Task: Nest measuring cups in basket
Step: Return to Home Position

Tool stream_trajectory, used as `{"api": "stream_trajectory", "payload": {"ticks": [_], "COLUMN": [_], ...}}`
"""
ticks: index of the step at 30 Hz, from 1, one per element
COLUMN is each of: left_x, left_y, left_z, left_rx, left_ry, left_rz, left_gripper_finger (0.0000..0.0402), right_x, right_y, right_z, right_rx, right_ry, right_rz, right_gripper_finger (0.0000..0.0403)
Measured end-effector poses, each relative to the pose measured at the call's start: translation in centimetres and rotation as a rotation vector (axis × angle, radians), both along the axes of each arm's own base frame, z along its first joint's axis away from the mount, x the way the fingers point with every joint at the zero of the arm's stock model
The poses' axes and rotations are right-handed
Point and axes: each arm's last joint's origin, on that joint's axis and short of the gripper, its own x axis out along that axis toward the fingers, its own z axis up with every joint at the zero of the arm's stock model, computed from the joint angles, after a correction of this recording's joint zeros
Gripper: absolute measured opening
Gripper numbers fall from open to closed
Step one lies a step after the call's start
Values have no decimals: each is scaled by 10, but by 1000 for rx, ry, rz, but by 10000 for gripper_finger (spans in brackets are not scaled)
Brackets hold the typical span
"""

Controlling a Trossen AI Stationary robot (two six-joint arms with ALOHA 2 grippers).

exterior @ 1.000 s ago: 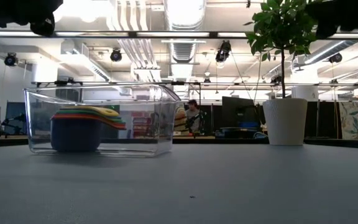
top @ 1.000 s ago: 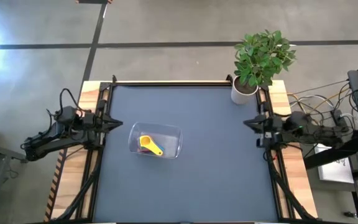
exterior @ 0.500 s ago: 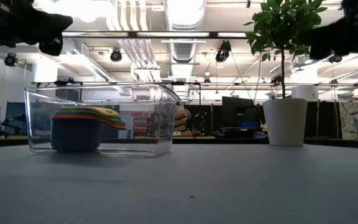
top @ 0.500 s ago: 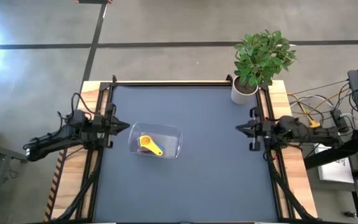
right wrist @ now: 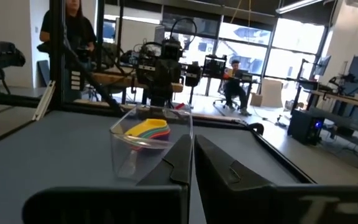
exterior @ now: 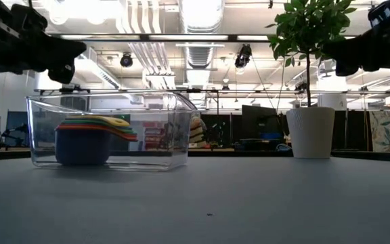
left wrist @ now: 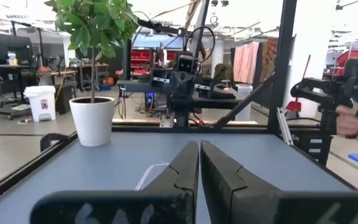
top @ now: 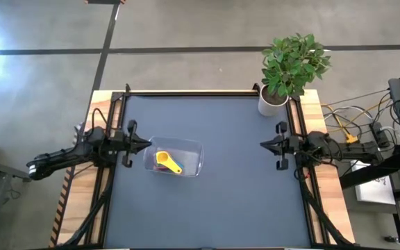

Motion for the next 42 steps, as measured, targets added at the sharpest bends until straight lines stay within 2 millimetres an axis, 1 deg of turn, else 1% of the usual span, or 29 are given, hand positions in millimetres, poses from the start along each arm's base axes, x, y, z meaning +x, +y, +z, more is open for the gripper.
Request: {"api": "stream_trajectory", "payload": {"ticks": [7,42], "left_x": [0,1], "left_y": [0,0], "left_z": [1,0], "left_rx": [-1,-10], "left_ry": [-5,14], "left_rz": [0,0], "left_gripper_finger": [0,0], "right_x": [1,1], "right_y": [0,0], "right_z": [-3,-3], "right_rx": [7,7], "right_ry": [27,30], "right_rz": [2,4], "right_gripper_finger": [8,9]}}
